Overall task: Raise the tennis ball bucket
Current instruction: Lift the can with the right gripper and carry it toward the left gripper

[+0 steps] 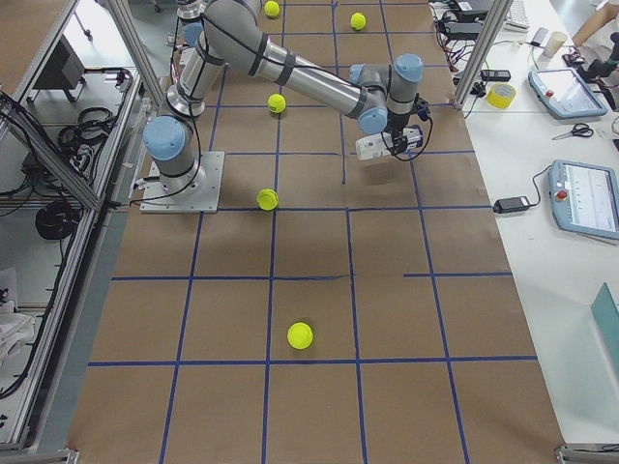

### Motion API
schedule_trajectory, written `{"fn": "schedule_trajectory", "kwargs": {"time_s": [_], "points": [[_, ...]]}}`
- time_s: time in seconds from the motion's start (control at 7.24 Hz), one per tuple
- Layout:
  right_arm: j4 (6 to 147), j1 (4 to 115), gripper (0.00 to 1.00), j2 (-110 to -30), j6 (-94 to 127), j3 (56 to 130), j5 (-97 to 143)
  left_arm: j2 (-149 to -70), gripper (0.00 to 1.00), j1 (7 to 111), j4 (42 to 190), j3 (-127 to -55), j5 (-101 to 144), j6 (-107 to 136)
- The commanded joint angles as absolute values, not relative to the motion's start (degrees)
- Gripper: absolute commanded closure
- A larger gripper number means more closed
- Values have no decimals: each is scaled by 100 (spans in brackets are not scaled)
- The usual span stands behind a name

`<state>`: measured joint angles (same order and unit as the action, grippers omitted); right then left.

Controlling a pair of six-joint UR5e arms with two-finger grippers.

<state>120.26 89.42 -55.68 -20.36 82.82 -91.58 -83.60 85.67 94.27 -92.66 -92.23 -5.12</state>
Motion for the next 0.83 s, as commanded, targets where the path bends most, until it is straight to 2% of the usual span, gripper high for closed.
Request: {"fn": "schedule_trajectory", "kwargs": {"time_s": [0.0, 0.69], "points": [[12067, 9341, 26, -5599, -2450, 8288, -9045, -8358, 0, 8342, 9413, -9264, -9536, -615], [12085, 10510, 26, -5678, -2916, 8244, -8992, -8350, 0, 7937, 9448, -9167, -9483, -738]]}}
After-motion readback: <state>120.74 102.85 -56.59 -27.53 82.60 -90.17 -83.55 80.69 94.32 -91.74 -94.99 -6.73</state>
